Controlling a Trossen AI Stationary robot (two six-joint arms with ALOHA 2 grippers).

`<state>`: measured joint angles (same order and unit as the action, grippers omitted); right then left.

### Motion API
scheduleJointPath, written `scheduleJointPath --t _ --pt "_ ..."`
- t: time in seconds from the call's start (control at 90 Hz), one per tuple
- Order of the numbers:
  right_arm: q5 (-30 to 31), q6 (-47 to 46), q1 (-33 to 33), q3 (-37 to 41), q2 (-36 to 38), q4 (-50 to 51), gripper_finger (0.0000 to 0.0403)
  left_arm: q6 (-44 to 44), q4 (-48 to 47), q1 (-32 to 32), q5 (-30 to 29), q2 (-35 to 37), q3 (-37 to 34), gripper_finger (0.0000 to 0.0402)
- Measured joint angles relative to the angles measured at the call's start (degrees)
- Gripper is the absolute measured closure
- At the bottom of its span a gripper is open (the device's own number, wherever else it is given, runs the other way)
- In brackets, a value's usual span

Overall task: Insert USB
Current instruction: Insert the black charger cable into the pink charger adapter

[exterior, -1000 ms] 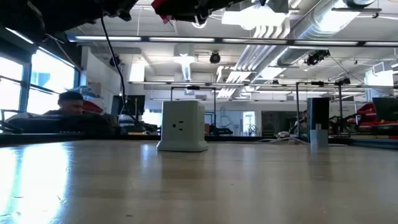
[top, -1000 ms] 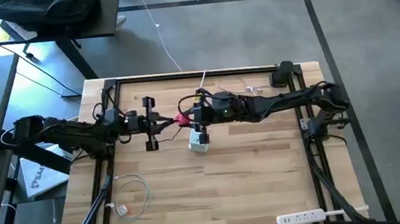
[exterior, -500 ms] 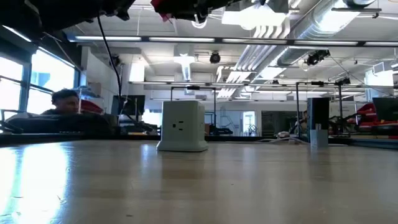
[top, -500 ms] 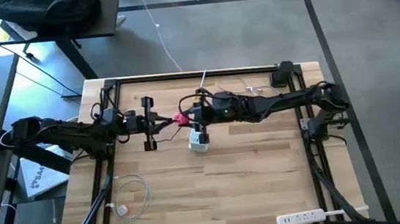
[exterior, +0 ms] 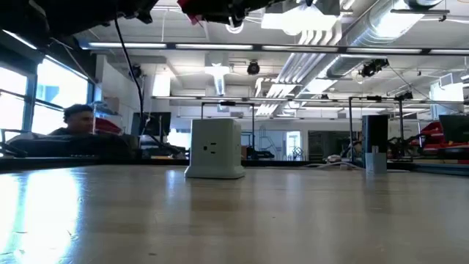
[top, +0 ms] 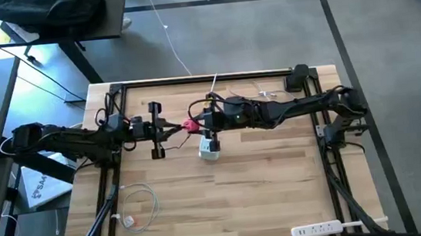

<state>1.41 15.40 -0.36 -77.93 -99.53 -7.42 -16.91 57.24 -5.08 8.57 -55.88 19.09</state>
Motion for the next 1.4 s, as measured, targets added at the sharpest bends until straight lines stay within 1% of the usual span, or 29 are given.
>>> scheduleJointPath --t 0.067,0.244,0.422,0.678,0.789,0.967,1.078,1.244,1.4 --pt "-1.0 -0.3 0.0 0.0 0.0 -0.2 0.0288 -0.1 0.3 0.0 0.2 0.0 0.0 0.0399" --pt "-0.9 -0.1 0.0 0.0 0.0 -0.3 0.0288 0.1 2.8 0.0 0.2 -1.7 0.0 0.0399" --pt "-0.5 0.0 0.0 0.0 0.0 0.4 0.0288 -0.1 3.0 0.0 -1.4 -2.4 0.0 0.0399" --pt "0.0 0.1 -0.6 0.0 0.0 1.5 0.0288 -0.3 2.6 0.0 -2.0 -2.5 0.0 0.0399" --pt "-0.2 0.0 -0.7 0.0 0.0 1.7 0.0288 -0.3 2.6 -0.1 -2.8 -2.7 0.0 0.0399" --pt "0.0 0.0 -0.8 0.0 0.0 2.2 0.0288 -0.8 0.9 0.0 -6.4 -2.7 0.0 0.0399" --pt "0.3 0.1 -0.8 0.0 0.0 2.6 0.0288 -0.8 0.8 0.0 -5.9 -2.7 0.0 0.0399" --pt "4.2 2.7 -0.7 0.0 0.0 3.3 0.0288 0.1 0.6 0.2 -4.6 -2.6 0.0 0.0399" --pt "4.4 2.7 -0.8 0.0 0.0 3.3 0.0288 0.1 0.5 0.3 -4.4 -2.6 0.0 0.0399"
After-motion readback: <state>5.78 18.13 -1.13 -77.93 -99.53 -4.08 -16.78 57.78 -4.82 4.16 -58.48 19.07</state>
